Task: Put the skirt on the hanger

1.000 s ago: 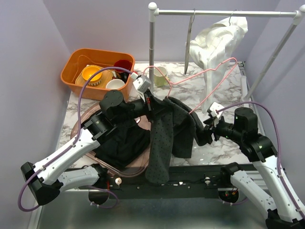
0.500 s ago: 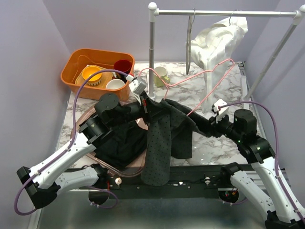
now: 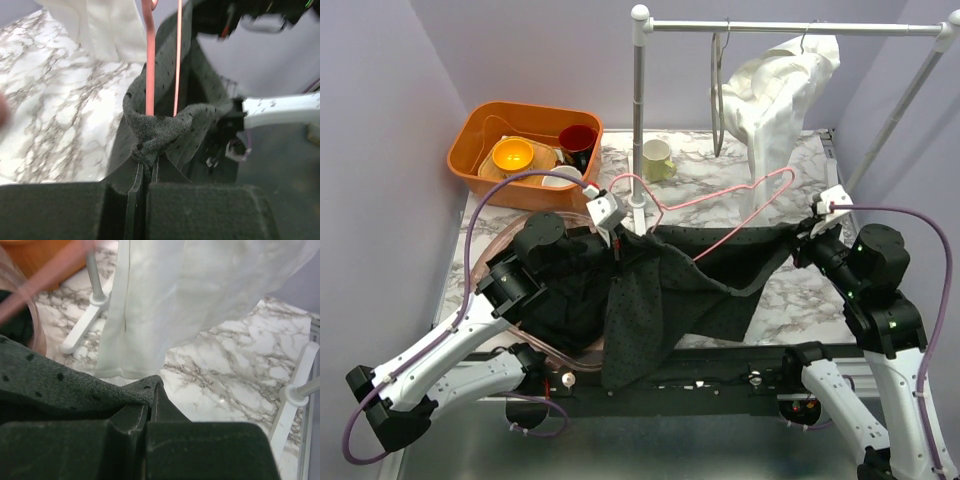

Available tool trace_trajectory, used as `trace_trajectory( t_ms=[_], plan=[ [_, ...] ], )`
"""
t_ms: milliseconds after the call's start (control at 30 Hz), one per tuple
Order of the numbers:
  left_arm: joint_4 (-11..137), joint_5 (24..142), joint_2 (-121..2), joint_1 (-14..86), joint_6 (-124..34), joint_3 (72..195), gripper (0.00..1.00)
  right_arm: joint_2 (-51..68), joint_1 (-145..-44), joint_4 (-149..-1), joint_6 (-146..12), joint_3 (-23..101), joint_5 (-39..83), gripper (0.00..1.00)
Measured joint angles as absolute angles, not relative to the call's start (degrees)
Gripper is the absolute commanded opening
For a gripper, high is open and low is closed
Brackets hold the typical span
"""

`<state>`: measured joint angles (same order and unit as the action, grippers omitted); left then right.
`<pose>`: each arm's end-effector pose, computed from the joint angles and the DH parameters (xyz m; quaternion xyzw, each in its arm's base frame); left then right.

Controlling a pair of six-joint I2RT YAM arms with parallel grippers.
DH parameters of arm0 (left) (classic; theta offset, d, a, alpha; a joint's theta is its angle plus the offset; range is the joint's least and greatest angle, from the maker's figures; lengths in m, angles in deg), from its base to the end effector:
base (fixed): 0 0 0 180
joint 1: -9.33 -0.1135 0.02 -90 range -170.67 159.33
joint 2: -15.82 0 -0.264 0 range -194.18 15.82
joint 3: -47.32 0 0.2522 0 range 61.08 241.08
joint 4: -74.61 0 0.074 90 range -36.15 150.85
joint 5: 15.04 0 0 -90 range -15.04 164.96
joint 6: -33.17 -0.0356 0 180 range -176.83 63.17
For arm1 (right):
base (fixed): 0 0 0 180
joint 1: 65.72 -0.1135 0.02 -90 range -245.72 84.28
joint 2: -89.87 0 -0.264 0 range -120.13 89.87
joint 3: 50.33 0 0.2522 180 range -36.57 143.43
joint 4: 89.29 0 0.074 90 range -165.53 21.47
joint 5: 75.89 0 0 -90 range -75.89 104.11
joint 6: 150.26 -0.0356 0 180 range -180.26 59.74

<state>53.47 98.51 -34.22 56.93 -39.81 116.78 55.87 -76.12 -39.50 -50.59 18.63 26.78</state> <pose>0.1209 -0.1535 0.3965 0.3223 0.6402 -0.4882 0.4979 0.1097 0.0281 0.3778 -0.2035 0.7638 0.0913 0.6056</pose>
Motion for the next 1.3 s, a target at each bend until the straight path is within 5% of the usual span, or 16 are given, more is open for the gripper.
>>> trace_trajectory(
  t_ms=[733,1300],
  plan=[
    [49.3,97.2,-33.7,57.0,-66.0,112.3,0.00,47.5,-73.9,-37.8,-51.5,30.2,24.6,0.01],
    [38.2,77.6,-44.5,66.4,-77.1,122.0,0.00,46.3,-73.5,-29.9,-43.6,35.3,26.0,0.00]
  ],
)
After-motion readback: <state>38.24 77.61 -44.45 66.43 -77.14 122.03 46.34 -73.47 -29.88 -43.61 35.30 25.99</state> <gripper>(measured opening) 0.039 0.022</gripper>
